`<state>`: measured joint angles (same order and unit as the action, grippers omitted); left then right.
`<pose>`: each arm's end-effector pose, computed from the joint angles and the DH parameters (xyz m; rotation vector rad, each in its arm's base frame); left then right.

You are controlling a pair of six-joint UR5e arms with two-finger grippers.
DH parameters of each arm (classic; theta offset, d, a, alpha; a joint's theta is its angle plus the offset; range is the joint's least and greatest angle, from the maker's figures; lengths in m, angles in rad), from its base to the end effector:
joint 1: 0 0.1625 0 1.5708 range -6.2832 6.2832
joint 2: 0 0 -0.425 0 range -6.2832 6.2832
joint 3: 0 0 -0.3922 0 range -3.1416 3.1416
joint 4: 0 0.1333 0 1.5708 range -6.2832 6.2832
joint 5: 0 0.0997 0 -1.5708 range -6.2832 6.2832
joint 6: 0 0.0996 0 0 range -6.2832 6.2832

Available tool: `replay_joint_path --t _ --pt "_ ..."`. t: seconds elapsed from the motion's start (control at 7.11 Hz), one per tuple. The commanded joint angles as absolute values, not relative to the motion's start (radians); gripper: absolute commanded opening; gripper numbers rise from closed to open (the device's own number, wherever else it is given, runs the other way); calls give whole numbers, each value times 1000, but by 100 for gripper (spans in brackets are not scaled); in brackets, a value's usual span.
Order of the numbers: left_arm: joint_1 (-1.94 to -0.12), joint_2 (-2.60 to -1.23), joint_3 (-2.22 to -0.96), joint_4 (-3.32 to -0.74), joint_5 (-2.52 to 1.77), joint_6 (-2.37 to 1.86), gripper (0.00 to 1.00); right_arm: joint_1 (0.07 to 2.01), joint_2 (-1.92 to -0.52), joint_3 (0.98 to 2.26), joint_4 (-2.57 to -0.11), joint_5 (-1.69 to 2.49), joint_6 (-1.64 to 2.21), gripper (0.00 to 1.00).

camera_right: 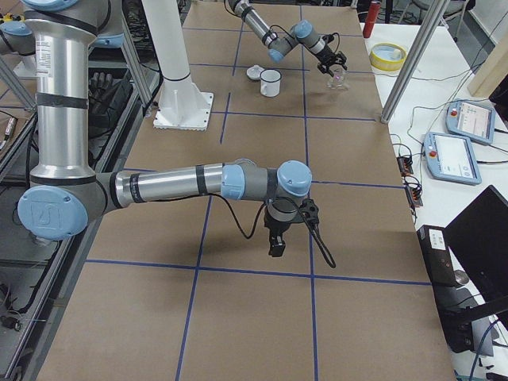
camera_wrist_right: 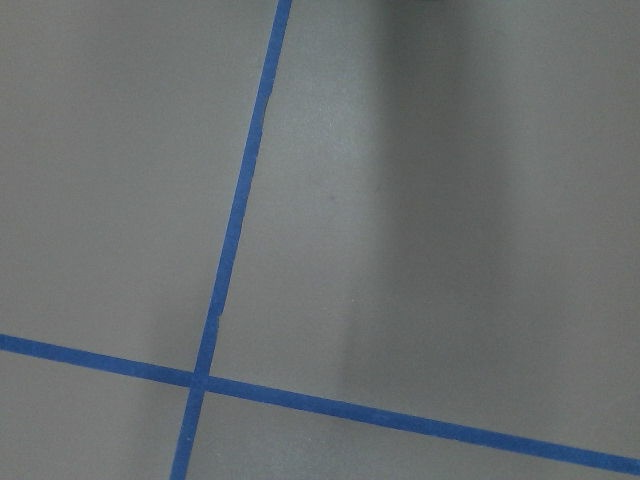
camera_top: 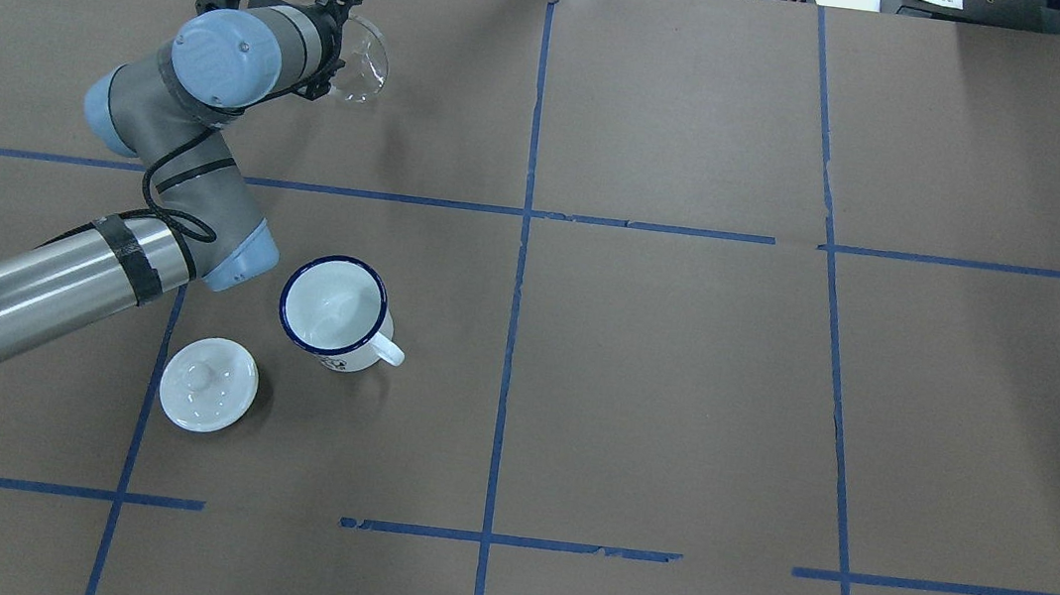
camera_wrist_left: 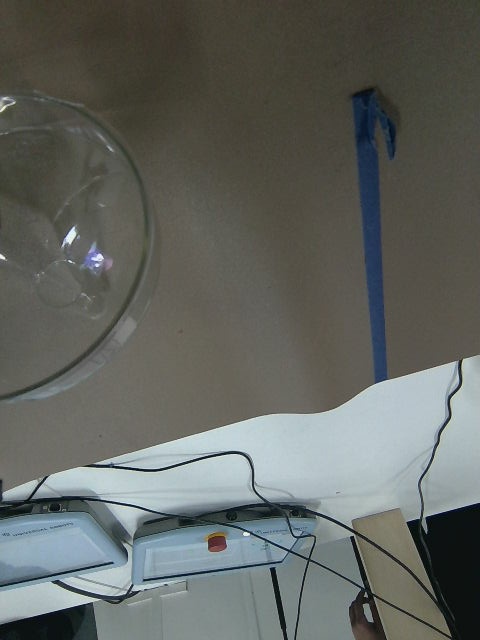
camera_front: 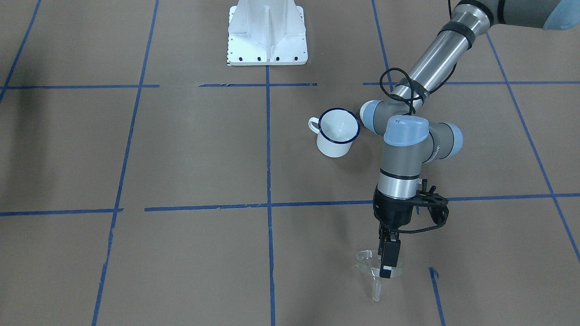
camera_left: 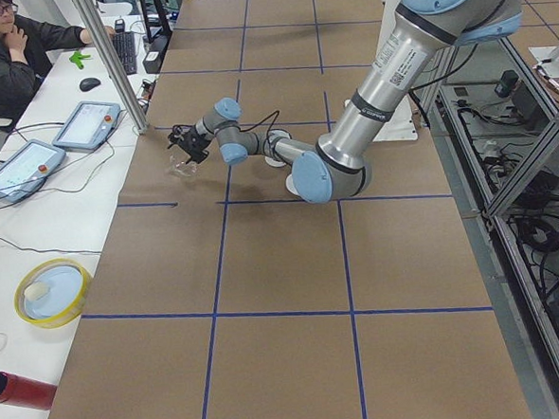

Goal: Place funnel on cup
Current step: 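Release the lid and move the left gripper to the glass funnel, then grasp the clear glass funnel with the left gripper and lift it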

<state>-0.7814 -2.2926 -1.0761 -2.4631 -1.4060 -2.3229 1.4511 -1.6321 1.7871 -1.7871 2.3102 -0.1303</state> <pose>0.4589 -0.6660 0.3463 0.1813 1.2354 -1.4444 0.0112 -0.4611 0.6057 -0.0547 -0.7410 -0.2158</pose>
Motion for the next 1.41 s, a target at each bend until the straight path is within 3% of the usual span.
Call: replay_joint_path --t 0.0,0.28,0.56,0.7,0.98,1.27 --pt "-799 -2302 -1068 -2467 -1404 -2324 68 1451 -1632 1787 -1787 2310 -130 100" --pt "-804 -2325 -1023 -2494 -1404 -2324 63 1451 -1632 1787 -1787 2310 -130 100" --pt "-804 -2335 -999 -2502 -1404 -2324 47 1451 -1632 1787 -1787 2310 -130 100" --pt "-804 -2338 -999 -2503 -1408 -2315 0 1451 -1632 1787 -1787 2310 -130 100" --pt "-807 -2338 -1025 -2510 -1413 -2272 0 1451 -1632 1787 -1787 2310 -130 100" --pt "-836 -2330 -1151 -2484 -1460 -2231 0 1451 -1632 1787 -1787 2310 -130 100"
